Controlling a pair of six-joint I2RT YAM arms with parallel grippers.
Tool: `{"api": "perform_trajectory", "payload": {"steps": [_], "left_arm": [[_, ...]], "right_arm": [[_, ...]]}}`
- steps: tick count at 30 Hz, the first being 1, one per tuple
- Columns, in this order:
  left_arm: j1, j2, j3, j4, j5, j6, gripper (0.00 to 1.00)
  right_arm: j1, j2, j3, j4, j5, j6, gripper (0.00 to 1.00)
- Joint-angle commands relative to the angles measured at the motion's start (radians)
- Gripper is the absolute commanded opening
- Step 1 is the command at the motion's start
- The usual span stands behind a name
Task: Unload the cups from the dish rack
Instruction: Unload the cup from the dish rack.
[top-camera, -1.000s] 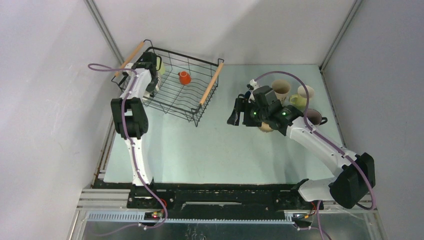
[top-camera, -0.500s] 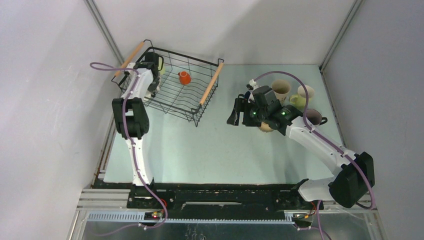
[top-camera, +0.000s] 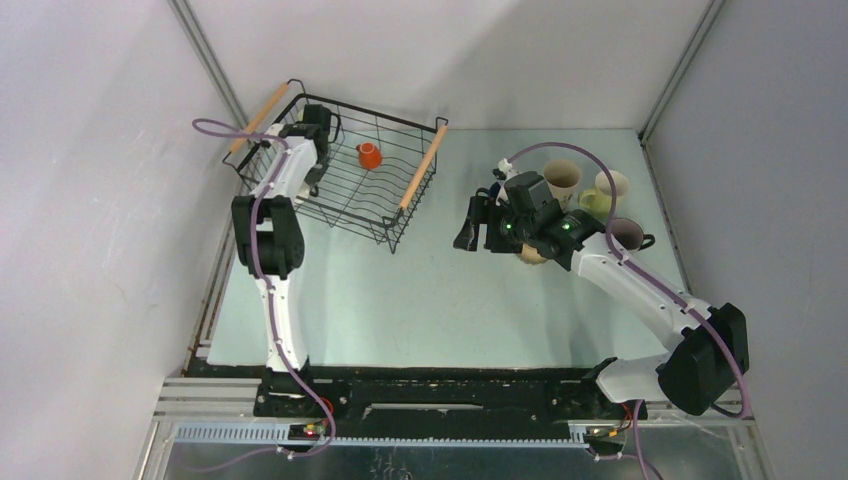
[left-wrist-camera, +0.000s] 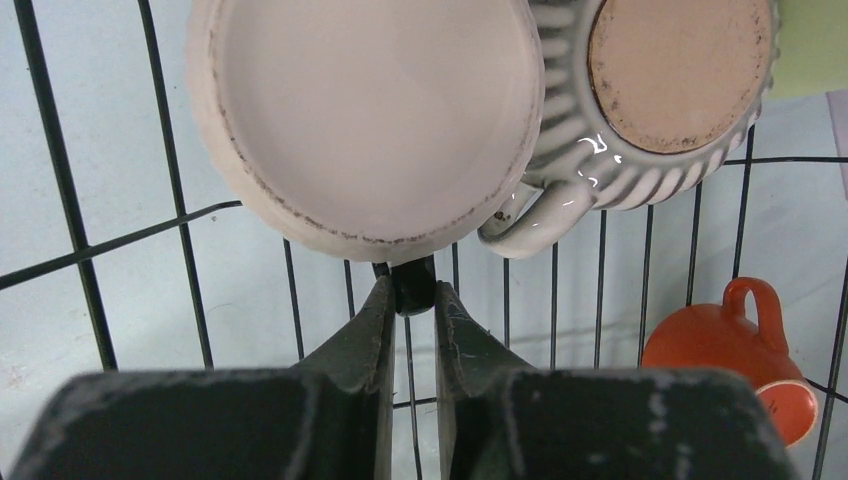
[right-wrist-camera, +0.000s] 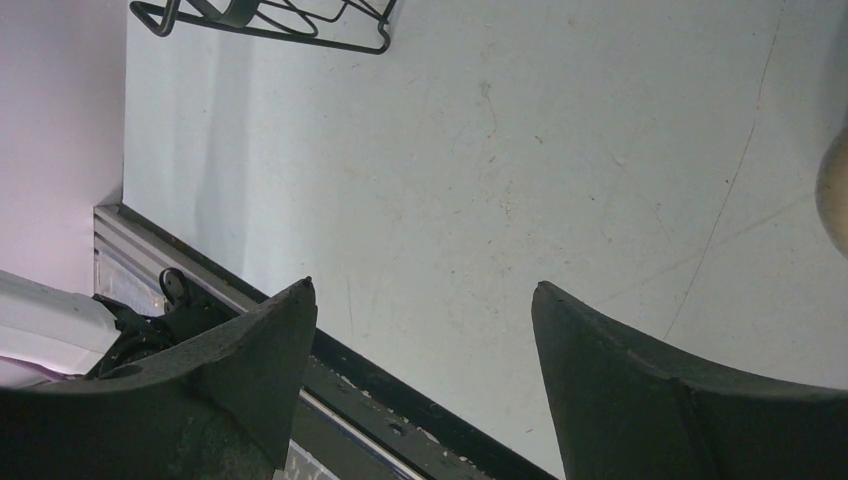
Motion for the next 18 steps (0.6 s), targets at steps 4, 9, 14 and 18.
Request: {"api": "perform_trajectory", "payload": {"steps": [4, 9, 14, 18], "left_arm": [[-0.011, -0.030, 0.016, -0.013, -0.017, -0.008, 0.13], [-0.002, -0.013, 0.028, -0.023, -0.032, 0.008, 0.26], [0.008, 0.000, 0.046, -0.026, -0.033, 0.028, 0.36], [0.009, 0.009, 0.065, -0.035, -0.037, 0.041, 0.40]], "right_arm": [[0.011, -0.021, -0.015, 0.037, -0.003, 0.005, 0.86], [0.008, -0.025, -0.015, 0.033, 0.000, 0.000, 0.86], [0.006, -0.020, -0.015, 0.038, -0.005, 0.000, 0.86], [0.006, -0.016, -0.014, 0.041, -0.007, 0.001, 0.86]]}}
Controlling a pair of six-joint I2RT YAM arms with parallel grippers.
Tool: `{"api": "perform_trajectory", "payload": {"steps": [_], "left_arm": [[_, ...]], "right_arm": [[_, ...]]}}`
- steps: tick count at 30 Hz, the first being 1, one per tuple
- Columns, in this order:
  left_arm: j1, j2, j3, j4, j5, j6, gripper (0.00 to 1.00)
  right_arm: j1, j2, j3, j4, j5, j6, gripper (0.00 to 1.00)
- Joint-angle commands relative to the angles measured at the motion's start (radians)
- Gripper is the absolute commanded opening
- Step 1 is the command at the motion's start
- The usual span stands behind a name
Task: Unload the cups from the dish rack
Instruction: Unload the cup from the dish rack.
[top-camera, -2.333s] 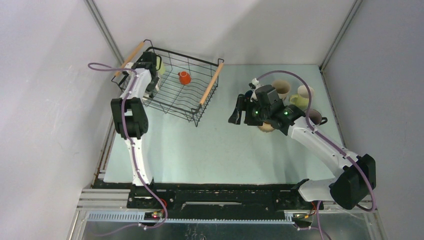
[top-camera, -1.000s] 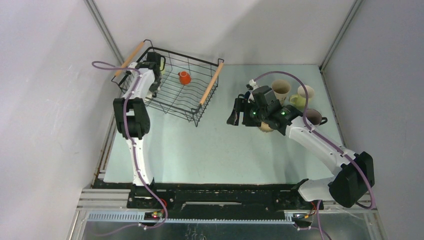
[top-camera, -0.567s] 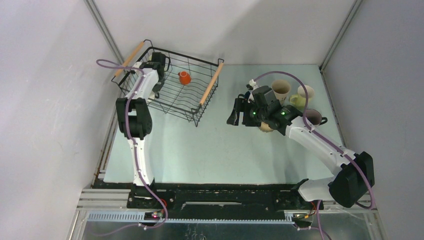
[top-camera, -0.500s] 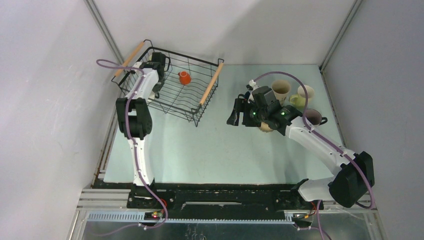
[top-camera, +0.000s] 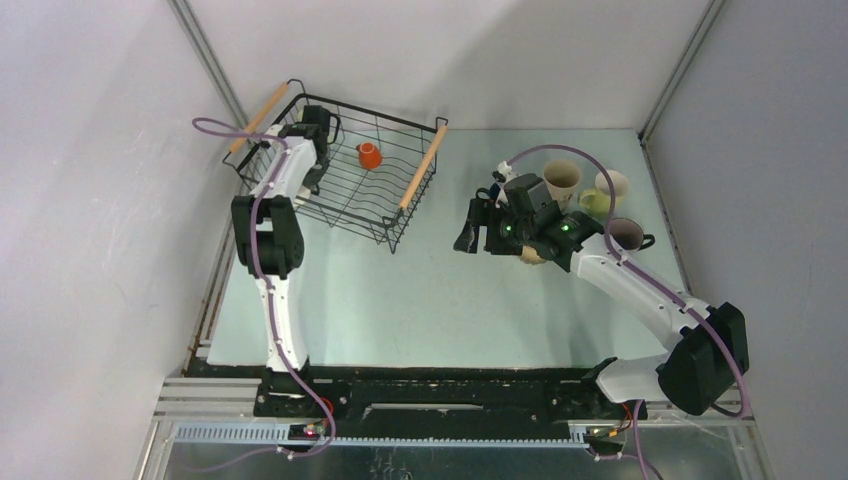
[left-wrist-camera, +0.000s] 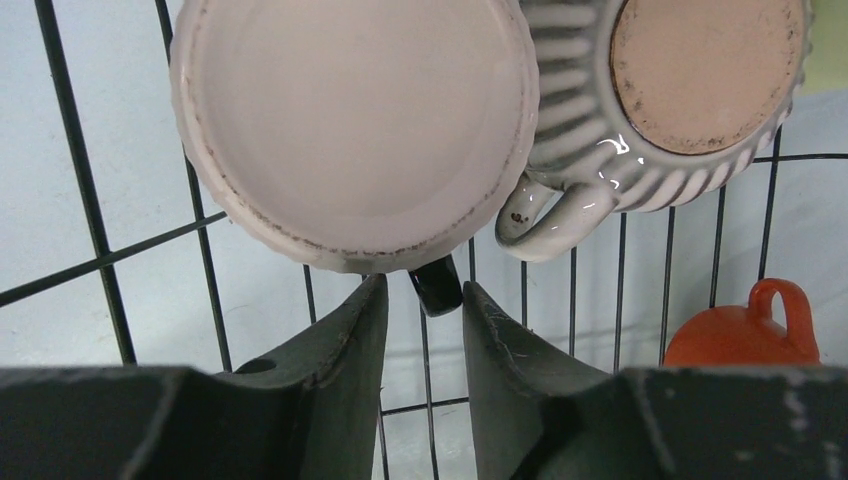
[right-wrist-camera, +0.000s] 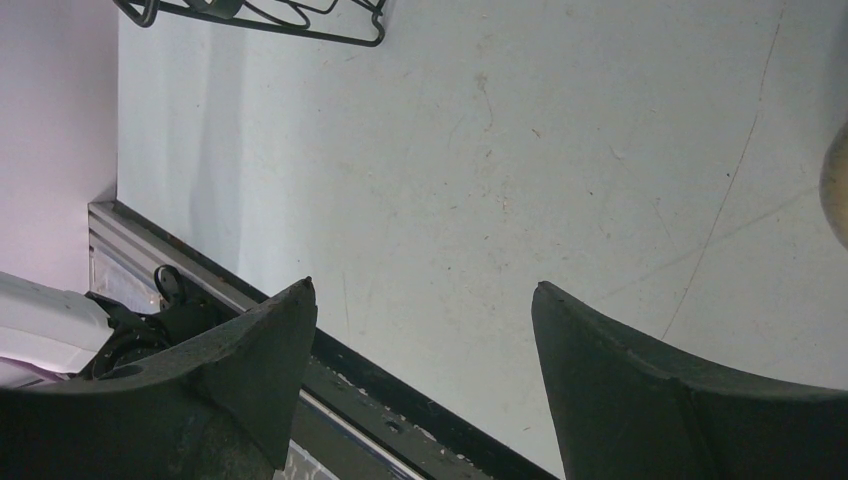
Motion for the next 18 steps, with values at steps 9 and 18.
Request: {"api": "perform_trajectory", "payload": {"steps": [9, 18], "left_arm": [[0.017, 0.018, 0.081, -0.031, -0.033, 0.036, 0.36], [0.018, 0.018, 0.085, -0.029, -0.030, 0.044, 0.05]], "right_arm": [[0.006, -0.003, 0.003, 0.052, -0.023, 0.004, 0.86], [0.007, -0.002, 0.002, 0.046, -0.023, 0.004, 0.86]]}}
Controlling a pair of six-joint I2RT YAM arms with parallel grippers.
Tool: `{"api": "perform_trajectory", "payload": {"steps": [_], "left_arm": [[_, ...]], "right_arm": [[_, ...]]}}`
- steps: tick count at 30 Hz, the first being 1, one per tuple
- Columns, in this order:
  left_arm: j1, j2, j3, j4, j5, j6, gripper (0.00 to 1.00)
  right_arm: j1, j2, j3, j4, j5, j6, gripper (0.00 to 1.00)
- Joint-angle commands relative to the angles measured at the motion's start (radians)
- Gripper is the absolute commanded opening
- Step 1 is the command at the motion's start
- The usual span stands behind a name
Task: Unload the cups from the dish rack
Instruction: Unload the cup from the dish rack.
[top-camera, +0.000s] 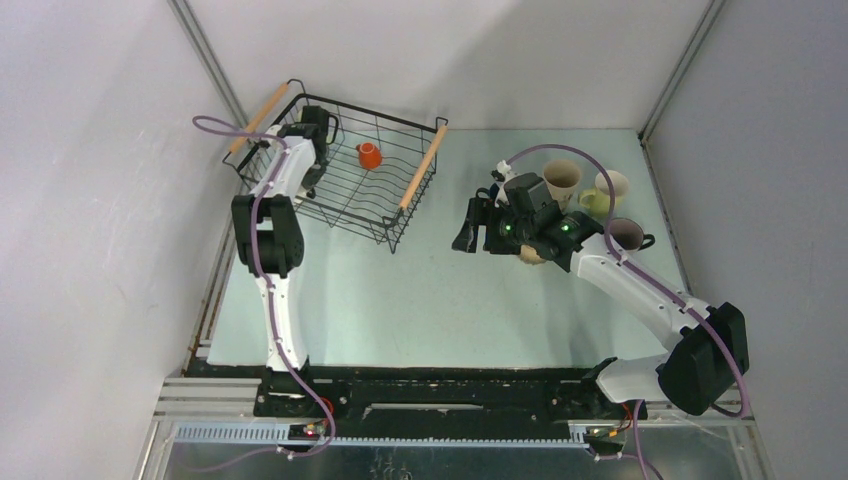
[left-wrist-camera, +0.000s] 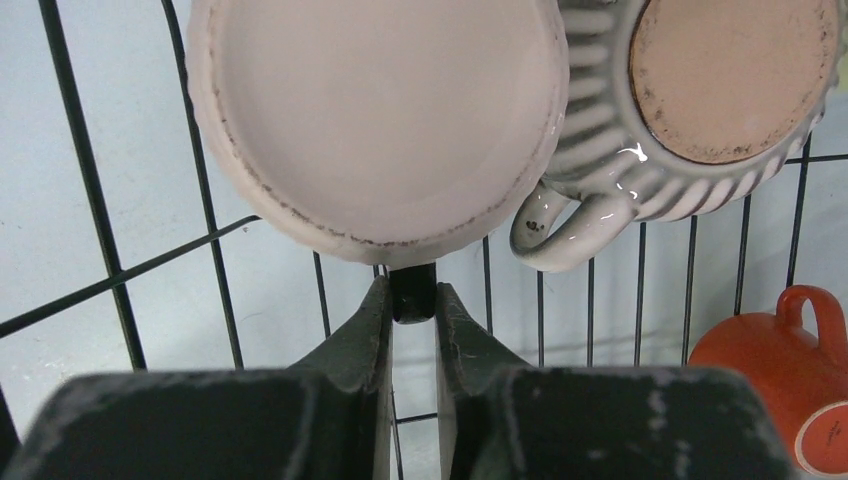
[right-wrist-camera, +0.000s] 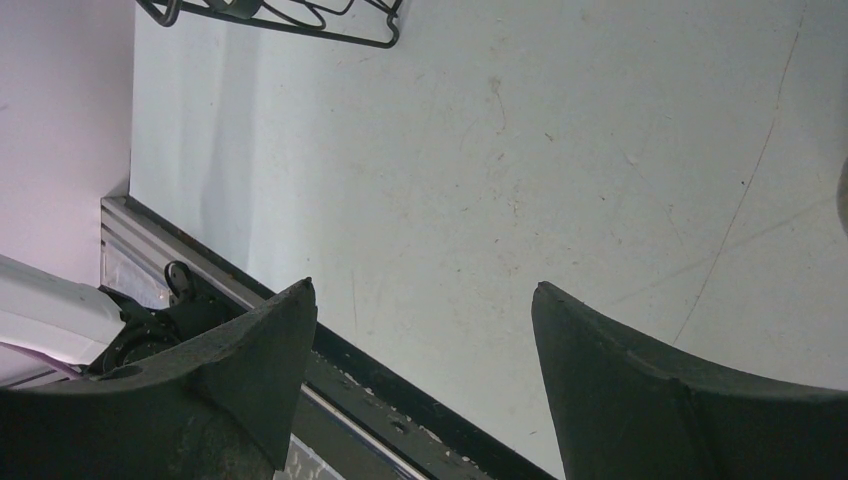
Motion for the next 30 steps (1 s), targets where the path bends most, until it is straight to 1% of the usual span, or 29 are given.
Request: {"api": "perform_trajectory", "payload": {"steps": [1, 15, 24, 30], "left_arm": [[0.006, 0.000, 0.067, -0.009, -0.028, 0.016, 0.01], [-0.039, -0.054, 0.055, 0.013, -0.034, 0.125, 0.00], [-0.089, -0.139, -0.093, 0.079, -0.021, 0.142, 0.00], [-0.121, -0.191, -0.158, 0.106, -0.017, 0.151, 0.00]], "right_arm": [[0.008, -0.003, 0.002, 0.031, -0.003, 0.003, 0.86], [0.030, -0.029, 0.002, 0.024, 0.015, 0.017, 0.86], [0.036, -0.043, 0.002, 0.019, 0.029, 0.018, 0.86], [0.037, -0.047, -0.001, 0.020, 0.035, 0.020, 0.86]]}}
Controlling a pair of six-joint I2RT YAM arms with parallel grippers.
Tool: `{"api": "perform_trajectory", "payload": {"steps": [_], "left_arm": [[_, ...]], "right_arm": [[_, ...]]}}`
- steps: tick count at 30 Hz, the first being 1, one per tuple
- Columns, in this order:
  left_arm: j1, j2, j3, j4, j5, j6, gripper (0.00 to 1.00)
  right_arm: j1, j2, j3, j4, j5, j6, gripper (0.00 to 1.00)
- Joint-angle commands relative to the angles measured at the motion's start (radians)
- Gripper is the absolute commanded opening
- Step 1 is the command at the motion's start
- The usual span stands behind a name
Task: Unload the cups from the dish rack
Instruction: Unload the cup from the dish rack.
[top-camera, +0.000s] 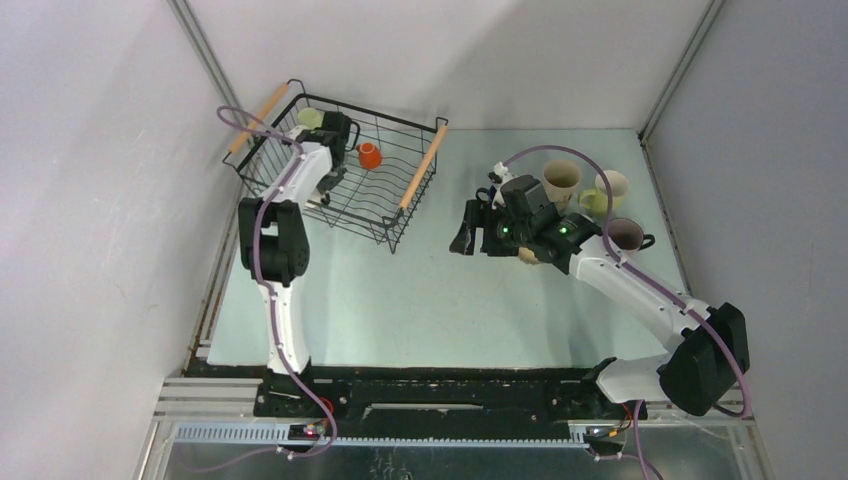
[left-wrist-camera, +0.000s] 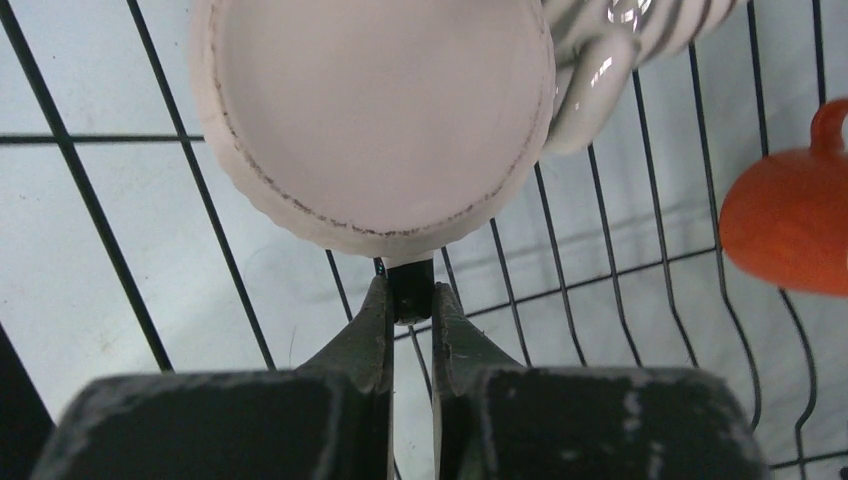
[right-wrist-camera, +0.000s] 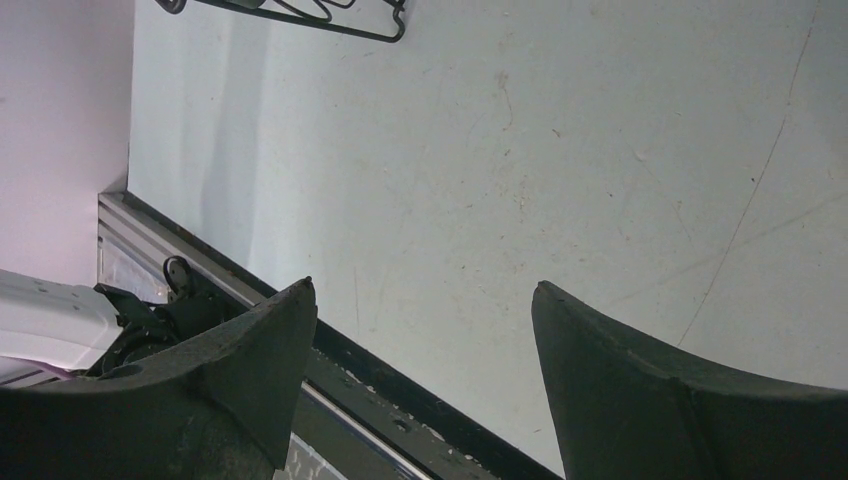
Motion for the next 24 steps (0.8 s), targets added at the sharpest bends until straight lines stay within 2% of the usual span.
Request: {"api": "perform_trajectory", "payload": {"steps": [1, 13, 24], "left_arm": [[-0.029, -0.116, -0.048, 0.066, -0.007, 0.031, 0.00], [-0.057, -0.244, -0.150, 0.135, 0.067, 0.076, 0.00], [-0.058, -0.363, -0.235, 0.206, 0.202, 0.095, 0.00]], "right_arm": [[0.010, -0.049, -0.007, 0.028, 0.015, 0.013, 0.86], [0.002, -0.047, -0.011, 0.078, 0.011, 0.022, 0.86], [-0.034, -0.007, 0.023, 0.165, -0.045, 0.050, 0.87]]}}
